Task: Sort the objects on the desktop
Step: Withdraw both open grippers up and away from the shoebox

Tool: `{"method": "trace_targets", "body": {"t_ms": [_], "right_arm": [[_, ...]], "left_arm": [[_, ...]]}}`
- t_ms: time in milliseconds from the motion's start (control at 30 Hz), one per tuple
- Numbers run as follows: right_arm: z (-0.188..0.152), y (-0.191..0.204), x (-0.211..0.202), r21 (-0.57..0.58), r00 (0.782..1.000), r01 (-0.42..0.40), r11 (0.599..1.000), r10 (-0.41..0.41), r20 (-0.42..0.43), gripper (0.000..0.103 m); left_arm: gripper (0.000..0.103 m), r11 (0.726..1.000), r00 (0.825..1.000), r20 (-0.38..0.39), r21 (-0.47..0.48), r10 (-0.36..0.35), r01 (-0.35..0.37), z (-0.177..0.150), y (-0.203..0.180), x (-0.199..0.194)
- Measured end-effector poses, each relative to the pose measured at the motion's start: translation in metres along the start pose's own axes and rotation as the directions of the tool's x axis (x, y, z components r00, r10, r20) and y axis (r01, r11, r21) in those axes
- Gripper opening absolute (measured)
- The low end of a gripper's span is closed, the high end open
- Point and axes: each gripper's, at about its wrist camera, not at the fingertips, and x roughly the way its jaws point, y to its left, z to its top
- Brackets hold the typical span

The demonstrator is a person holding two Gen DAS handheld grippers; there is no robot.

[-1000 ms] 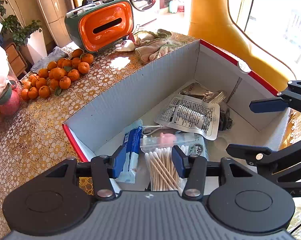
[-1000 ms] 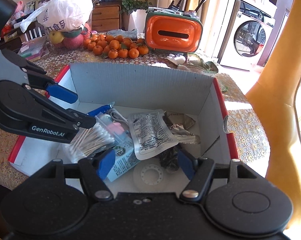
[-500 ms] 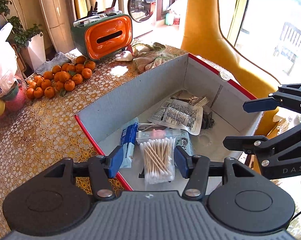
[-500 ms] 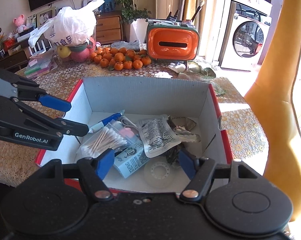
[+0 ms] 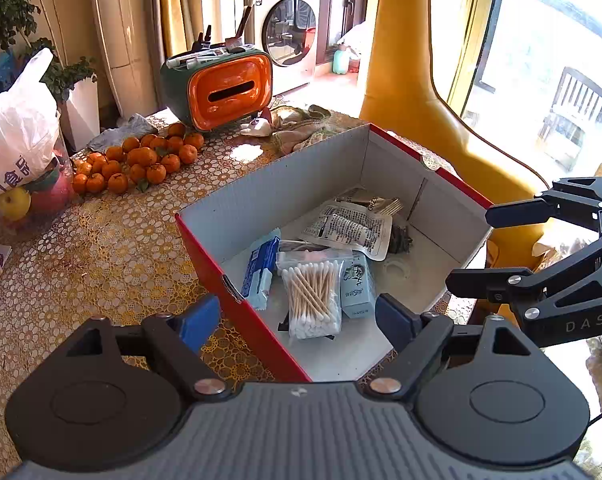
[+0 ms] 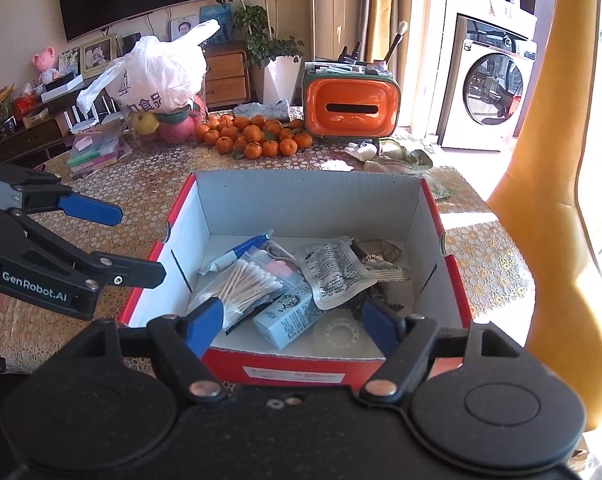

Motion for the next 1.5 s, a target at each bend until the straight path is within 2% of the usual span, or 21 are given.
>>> {"method": "trace_targets", "body": {"t_ms": [33, 100, 133, 500, 800, 967, 1233, 1500], "right_arm": [[-0.001, 0.003, -0.002, -0.001, 1.0, 0.005, 1.0, -0.005, 0.004, 0.079], [-0.004, 0.007, -0.007, -0.001, 1.0, 0.012, 1.0, -0.012, 0.017, 0.08], [-0.005, 0.009, -0.009, -0.002, 1.0, 0.009, 1.0, -0.009, 0.023, 0.08], [-0.024, 0.023, -0.031, -0.006, 0.997, -0.008, 1.0, 0.008, 0.074, 0.082], [-0.035, 0.027, -0.041, 0.008, 0.995, -0.007, 1.0, 0.006, 0.102, 0.082], [-0.042, 0.026, -0.045, 0.055, 0.994, -0.025, 0.998, 0.019, 0.107, 0.083], [-0.052, 0.028, -0.053, 0.095, 0.993, -0.031, 0.995, 0.02, 0.118, 0.083], [-0.058, 0.029, -0.057, 0.117, 0.989, -0.012, 0.993, -0.006, 0.145, 0.088]], "left_arm": [[0.092, 1.0, 1.0, 0.009, 0.0, -0.001, 0.001, -0.002, 0.0, -0.004], [0.102, 1.0, 1.0, 0.023, 0.001, 0.002, -0.002, -0.006, -0.002, -0.01], [0.103, 1.0, 1.0, 0.031, 0.002, 0.001, -0.001, -0.008, -0.002, -0.014], [0.103, 1.0, 0.994, 0.105, -0.002, -0.021, 0.021, -0.029, -0.013, -0.041], [0.103, 1.0, 0.993, 0.115, -0.021, -0.001, 0.003, -0.047, -0.019, -0.051], [0.103, 1.0, 0.992, 0.124, -0.029, 0.013, -0.01, -0.051, -0.023, -0.06], [0.103, 0.999, 0.993, 0.118, -0.037, 0.004, 0.0, -0.058, -0.029, -0.065], [0.103, 0.999, 0.993, 0.119, -0.034, 0.023, -0.019, -0.06, -0.035, -0.065]]}}
